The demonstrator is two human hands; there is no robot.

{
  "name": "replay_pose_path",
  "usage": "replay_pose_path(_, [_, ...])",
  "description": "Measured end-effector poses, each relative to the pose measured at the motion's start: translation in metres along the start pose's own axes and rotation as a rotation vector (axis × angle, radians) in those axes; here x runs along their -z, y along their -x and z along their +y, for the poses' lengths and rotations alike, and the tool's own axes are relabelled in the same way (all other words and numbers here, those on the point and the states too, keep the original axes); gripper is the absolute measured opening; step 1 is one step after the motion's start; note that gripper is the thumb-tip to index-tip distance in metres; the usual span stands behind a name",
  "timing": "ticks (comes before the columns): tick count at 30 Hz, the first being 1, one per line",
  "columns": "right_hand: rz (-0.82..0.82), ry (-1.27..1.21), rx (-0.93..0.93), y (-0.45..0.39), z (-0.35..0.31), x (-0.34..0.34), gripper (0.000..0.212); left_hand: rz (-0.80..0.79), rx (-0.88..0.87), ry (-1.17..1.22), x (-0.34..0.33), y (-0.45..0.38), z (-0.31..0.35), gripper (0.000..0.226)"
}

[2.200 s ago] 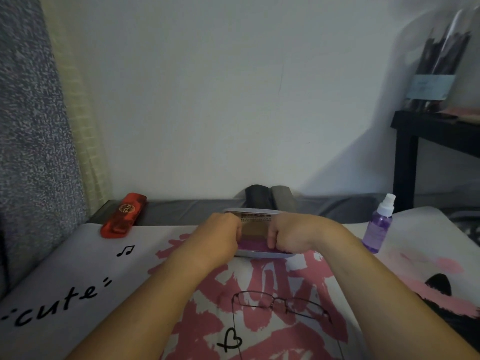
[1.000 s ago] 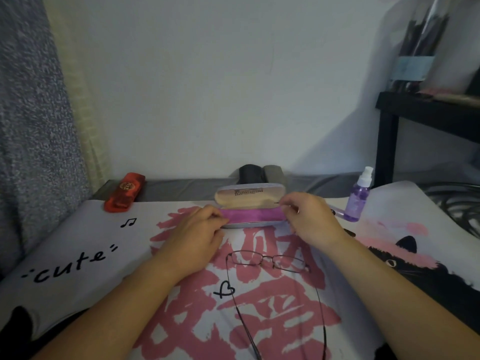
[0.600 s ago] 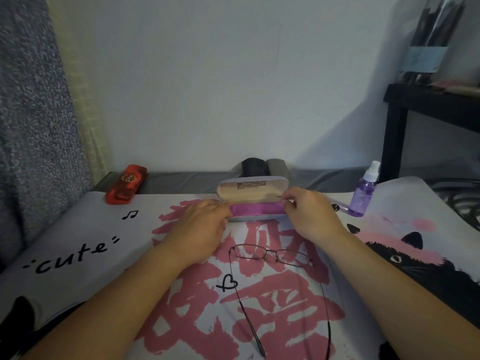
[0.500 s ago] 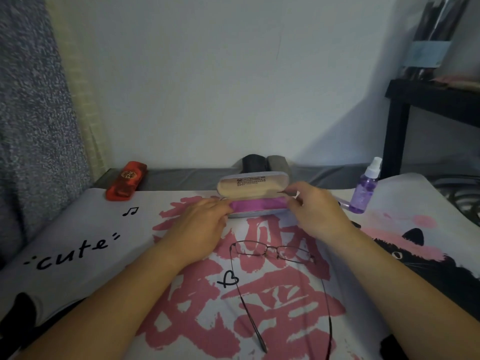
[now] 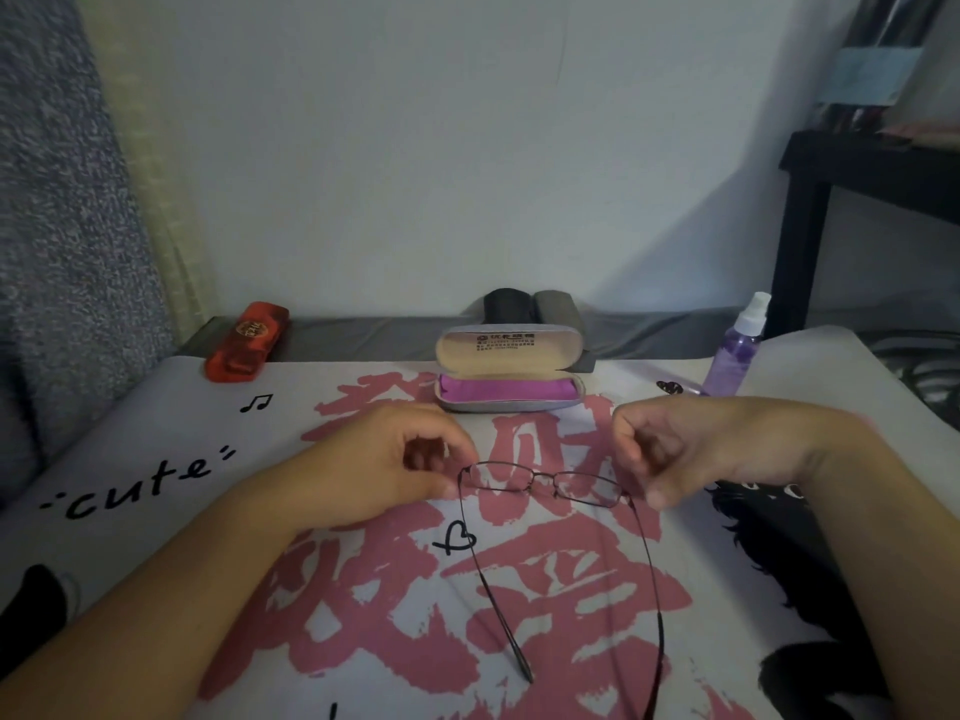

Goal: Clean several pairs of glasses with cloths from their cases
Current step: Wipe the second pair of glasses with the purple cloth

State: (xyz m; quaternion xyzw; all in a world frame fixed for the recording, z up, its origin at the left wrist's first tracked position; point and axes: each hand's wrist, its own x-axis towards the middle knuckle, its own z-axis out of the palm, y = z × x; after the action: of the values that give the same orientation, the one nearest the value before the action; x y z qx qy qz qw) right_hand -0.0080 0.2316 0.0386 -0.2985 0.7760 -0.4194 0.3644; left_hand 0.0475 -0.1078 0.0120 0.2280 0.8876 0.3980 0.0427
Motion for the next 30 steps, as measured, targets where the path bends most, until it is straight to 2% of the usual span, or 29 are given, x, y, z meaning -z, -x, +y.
replay_pose_path(6, [-0.022,0.072,-0.071,-0.003,0.003,0.0,0.035,0.026,0.041,0.048,-0.005,-0.001,0.004,0.021])
replay_pose_path(13, [0.025,0.045,-0.051,-0.006,0.007,0.0,0.029,-0.006,-0.038,0.036,-0.007,-0.003,0.003,0.014])
replay_pose_path(22, [0.038,-0.004,-0.039,-0.007,0.011,0.001,0.029,0.112,-0.1,-0.047,-0.019,-0.006,-0.001,0.015])
replay_pose_path(30, [0.002,0.021,-0.05,-0.007,0.007,0.0,0.044,0.156,0.058,0.045,-0.023,-0.008,0.004,0.021])
